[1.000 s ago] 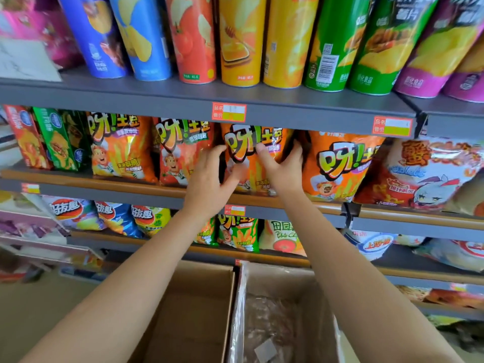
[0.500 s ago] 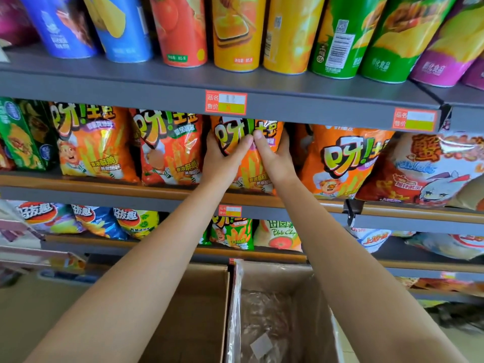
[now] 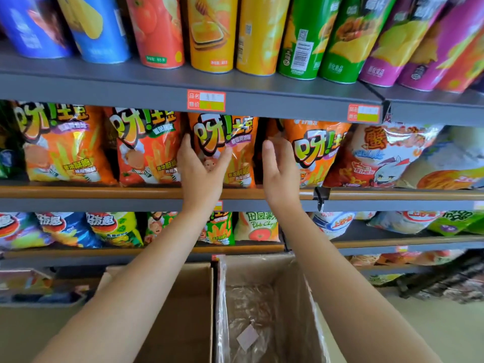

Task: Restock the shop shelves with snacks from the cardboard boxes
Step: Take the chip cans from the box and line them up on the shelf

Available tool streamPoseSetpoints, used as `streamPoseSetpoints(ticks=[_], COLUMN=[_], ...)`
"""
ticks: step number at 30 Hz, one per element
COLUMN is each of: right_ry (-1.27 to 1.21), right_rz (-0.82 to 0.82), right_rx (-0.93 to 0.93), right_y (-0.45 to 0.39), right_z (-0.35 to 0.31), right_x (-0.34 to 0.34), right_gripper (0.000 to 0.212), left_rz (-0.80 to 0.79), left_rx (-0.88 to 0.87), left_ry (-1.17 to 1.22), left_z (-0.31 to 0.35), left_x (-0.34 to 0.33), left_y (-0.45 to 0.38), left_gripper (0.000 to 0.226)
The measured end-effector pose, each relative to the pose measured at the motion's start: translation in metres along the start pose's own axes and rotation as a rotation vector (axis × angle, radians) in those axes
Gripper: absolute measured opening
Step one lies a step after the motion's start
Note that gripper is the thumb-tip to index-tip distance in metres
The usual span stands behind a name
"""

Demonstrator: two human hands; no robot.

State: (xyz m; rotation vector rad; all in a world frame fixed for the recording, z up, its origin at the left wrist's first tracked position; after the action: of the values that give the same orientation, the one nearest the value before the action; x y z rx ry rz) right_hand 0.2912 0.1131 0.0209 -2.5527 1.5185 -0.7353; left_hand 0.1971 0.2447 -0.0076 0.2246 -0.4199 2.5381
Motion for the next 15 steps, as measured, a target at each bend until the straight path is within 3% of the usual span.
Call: streamPoseSetpoints(ticks=[2, 4, 7, 13, 15], right_ry=[0.041, 0.064, 0.104, -0.006, -0.032], right_rz=[0.147, 0.285, 0.338, -0.06, -0.194], right_rx=[0.048, 0.038, -0.048, -0.213, -0.284], right_y=[0.017, 0.02, 0.006, -0.026, -0.035], right_z=[0.004, 0.014, 0.032, 0.062, 0.074], right_x=[0.025, 0.051, 0.084, 0.111, 0.114], right_gripper=[0.019, 0.021, 0.031, 0.065, 0.074], left_rz=[0.075, 0.002, -0.227, -0.367, -0.332], left_rx=[-0.199, -0.334, -0.243, 0.07, 0.1], left_ry=[-0.02, -0.062, -0.039, 0.066, 0.101], left_z=[0.012, 0.022, 0.035, 0.056, 0.051], left_x=[-0.006, -0.026, -0.065, -0.14, -0.157], left_y=[0.039, 0.065, 0.068, 0.032, 0.026], left_gripper=[0.067, 0.052, 0.053, 0.095, 0.092])
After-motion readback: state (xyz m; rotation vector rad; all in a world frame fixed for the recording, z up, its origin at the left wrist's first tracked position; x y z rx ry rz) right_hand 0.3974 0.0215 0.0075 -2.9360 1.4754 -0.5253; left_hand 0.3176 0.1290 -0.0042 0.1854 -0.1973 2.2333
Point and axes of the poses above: each hand's wrist, its own y-axis away from the middle knuckle, its own x-axis out of the back of the hand, z = x × y, the point moved 3 cm from there along -y, towards the middle knuckle, and after that the axes turned 8 degrees about -z, right-handed, at the moved point
